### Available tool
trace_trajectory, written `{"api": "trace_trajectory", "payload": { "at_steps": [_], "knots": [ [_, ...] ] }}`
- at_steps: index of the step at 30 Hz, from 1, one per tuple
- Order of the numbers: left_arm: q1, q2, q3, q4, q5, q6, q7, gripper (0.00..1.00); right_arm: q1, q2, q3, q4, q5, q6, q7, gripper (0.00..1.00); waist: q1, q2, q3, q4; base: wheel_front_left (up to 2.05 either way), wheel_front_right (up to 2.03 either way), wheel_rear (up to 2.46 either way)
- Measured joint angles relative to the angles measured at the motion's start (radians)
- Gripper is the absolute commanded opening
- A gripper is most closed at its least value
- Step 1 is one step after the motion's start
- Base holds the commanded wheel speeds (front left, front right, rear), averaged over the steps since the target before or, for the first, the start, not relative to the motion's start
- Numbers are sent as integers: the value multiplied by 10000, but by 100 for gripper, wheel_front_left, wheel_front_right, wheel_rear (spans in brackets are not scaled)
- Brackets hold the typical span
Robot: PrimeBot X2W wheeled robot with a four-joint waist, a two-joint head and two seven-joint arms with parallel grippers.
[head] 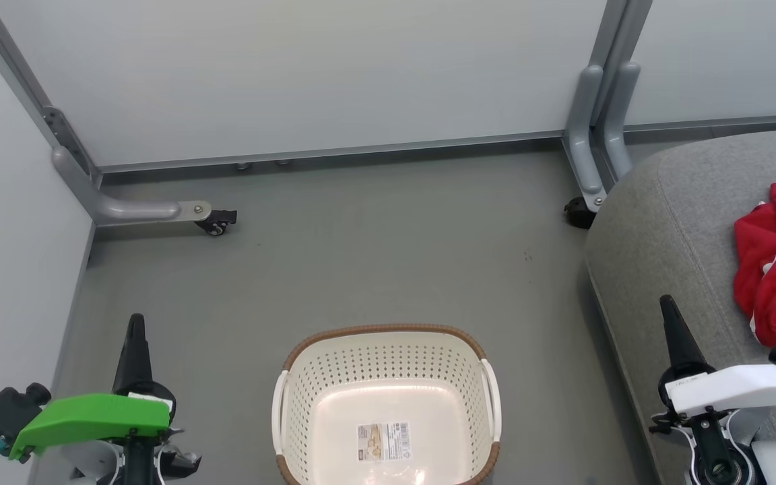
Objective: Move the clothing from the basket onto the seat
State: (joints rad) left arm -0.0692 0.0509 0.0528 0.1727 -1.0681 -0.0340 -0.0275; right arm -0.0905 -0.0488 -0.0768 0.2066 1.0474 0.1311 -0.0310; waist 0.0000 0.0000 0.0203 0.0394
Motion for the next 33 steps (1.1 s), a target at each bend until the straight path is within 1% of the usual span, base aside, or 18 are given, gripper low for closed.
{"api": "trace_trajectory", "payload": {
  "at_steps": [16,33],
  "knots": [
    [-42,-2,180,-127,-1639,36,414,0,-107,-86,-4,176,1785,-2,339,0,0,0,-60,-99,0,0,0],
    [-127,-6,366,-265,-3095,90,798,0,-232,-219,33,330,3455,-4,617,0,0,0,-123,-203,0,0,0]
  ]
}}
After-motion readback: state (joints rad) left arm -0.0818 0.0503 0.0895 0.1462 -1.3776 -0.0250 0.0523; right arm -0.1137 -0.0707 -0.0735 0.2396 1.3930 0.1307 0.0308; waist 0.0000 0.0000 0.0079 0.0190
